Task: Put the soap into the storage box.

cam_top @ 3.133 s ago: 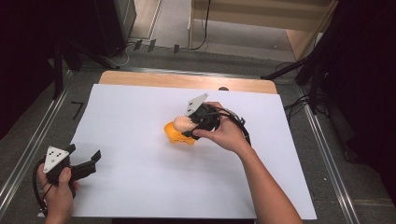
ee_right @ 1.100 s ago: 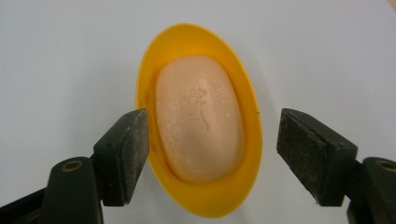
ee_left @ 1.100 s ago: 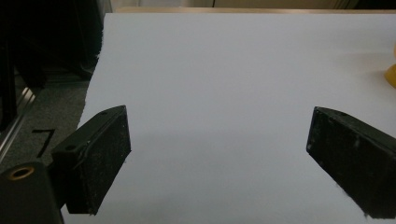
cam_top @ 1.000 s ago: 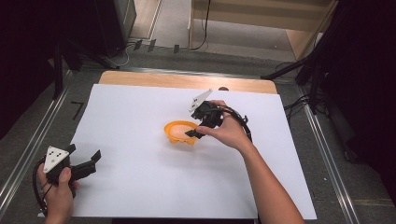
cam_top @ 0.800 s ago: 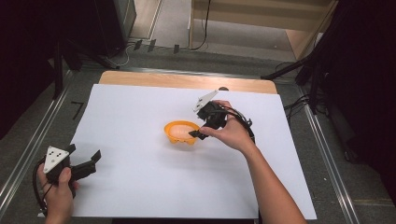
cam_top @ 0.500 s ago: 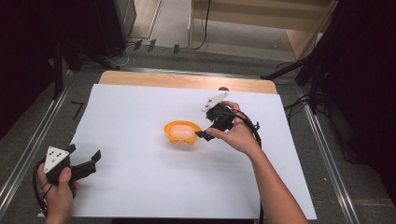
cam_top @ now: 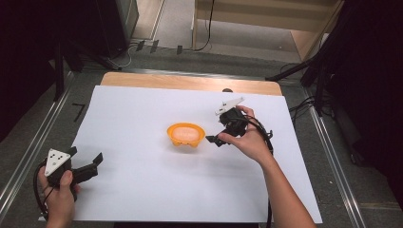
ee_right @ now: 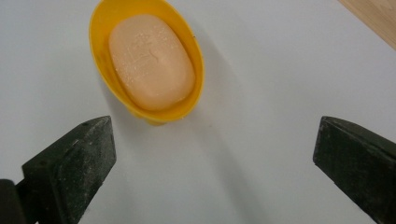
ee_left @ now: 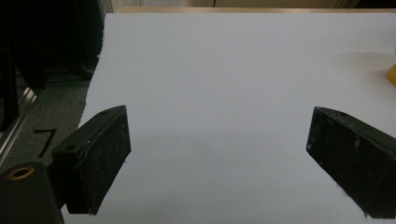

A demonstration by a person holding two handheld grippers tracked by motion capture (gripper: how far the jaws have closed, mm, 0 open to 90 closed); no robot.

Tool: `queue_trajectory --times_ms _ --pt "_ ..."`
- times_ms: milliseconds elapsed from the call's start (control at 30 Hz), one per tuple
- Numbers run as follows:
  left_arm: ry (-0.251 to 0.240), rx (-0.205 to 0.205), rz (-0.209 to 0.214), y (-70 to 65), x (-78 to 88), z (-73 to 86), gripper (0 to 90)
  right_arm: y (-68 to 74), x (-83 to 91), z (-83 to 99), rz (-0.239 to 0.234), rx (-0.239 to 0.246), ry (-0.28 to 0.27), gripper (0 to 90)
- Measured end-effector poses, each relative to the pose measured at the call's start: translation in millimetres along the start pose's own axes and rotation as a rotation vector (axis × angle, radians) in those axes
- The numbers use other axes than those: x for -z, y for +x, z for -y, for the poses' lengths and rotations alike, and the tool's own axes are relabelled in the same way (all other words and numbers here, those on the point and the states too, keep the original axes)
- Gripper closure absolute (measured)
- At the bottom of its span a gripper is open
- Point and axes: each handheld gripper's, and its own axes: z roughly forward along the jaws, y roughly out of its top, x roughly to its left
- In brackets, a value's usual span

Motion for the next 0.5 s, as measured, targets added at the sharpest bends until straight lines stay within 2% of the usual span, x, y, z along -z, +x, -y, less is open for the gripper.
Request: queue_trajectory --times_ms 500 --pt "-0.001 -0.002 -0.001 -0.2 -0.2 0.1 7.0 -3.5 9.9 23.3 0.031 -0.045 -0.027 0.0"
